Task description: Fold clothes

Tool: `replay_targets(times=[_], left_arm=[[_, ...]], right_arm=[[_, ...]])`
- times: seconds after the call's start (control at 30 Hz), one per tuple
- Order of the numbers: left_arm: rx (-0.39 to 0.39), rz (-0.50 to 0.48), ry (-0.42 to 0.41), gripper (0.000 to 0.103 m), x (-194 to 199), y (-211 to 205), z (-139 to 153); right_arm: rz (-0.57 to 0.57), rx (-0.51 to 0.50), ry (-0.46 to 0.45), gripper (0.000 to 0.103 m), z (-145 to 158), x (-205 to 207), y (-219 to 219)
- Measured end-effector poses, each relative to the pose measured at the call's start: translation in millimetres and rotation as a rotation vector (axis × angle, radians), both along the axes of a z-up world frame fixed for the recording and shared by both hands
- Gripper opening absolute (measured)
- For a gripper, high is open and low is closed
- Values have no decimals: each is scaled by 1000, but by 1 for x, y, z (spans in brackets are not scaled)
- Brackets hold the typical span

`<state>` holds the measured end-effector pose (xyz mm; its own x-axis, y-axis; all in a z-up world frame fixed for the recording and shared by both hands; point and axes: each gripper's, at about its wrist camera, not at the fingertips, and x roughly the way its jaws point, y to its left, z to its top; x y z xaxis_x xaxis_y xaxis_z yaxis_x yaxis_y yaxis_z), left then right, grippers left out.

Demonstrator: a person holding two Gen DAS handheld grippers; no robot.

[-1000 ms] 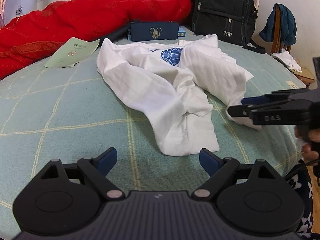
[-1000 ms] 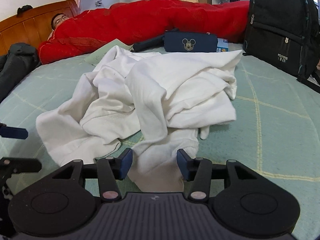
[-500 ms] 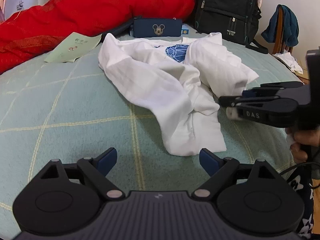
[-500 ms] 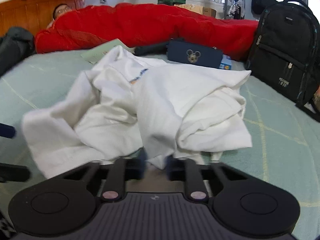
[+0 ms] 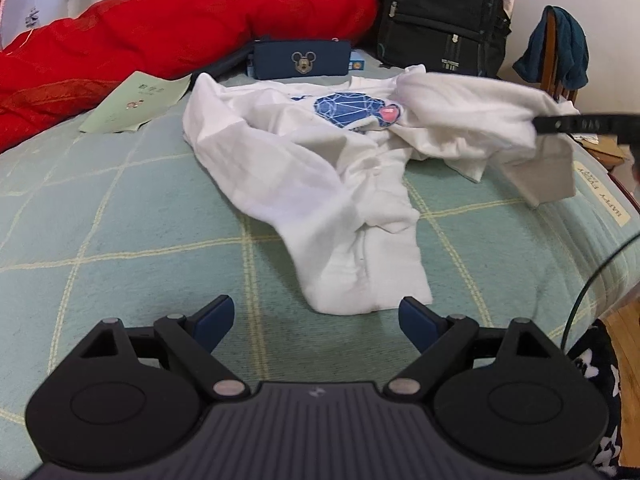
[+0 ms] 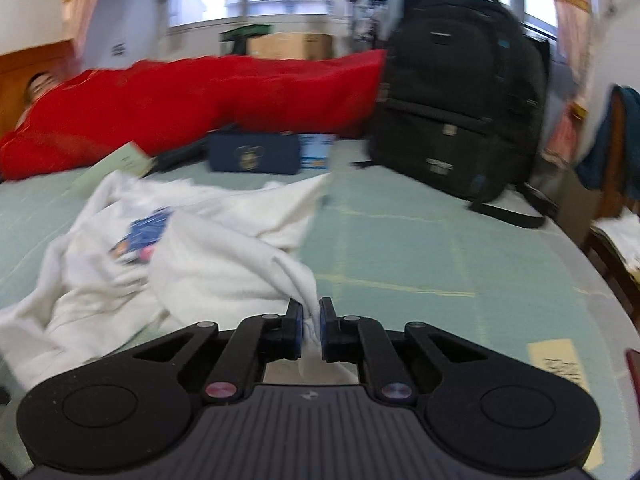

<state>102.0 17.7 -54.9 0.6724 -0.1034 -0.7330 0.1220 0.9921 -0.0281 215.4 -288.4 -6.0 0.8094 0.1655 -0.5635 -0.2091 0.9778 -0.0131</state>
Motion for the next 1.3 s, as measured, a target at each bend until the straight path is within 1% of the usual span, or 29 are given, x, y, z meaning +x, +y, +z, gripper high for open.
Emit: replay_targets(times=[0.17, 0.33, 0.63, 0.8, 0.9, 0.97, 1.0, 1.03, 1.17, 1.23, 1.27, 1.3], left_arm=[[10, -4, -1, 89, 1, -4, 1], [18, 2, 3, 89, 3, -7, 0], [30, 4, 20, 89, 11, -10, -3], [33, 11, 31, 89, 16, -11, -6], [34, 16, 36, 89, 19, -10, -8], [34, 20, 40, 89, 21, -10, -8], [34, 21, 40, 89, 21, -10, -9], [34, 23, 40, 89, 21, -10, -9], [35, 27, 37, 89, 21, -9, -9], [34, 29, 33, 89, 21, -7, -8], [34, 29, 30, 89, 20, -7, -7], [32, 29, 25, 89, 19, -5, -6]], right_arm=[[-88, -13, 10, 11, 5, 18, -37], [-162, -28, 40, 11, 5, 43, -70], [-346, -15, 157, 11, -8, 88, -137], [-456, -25, 175, 11, -12, 104, -171], [-504, 1, 186, 12, -18, 110, -187], [-503, 26, 219, 15, -24, 110, -188], [-491, 38, 228, 20, -27, 108, -186], [-478, 37, 229, 27, -28, 105, -181], [-396, 38, 211, 43, -24, 81, -151], [-351, 50, 197, 59, -19, 67, -134], [-328, 56, 185, 62, -15, 58, -123], [-307, 60, 177, 68, -13, 49, -114]])
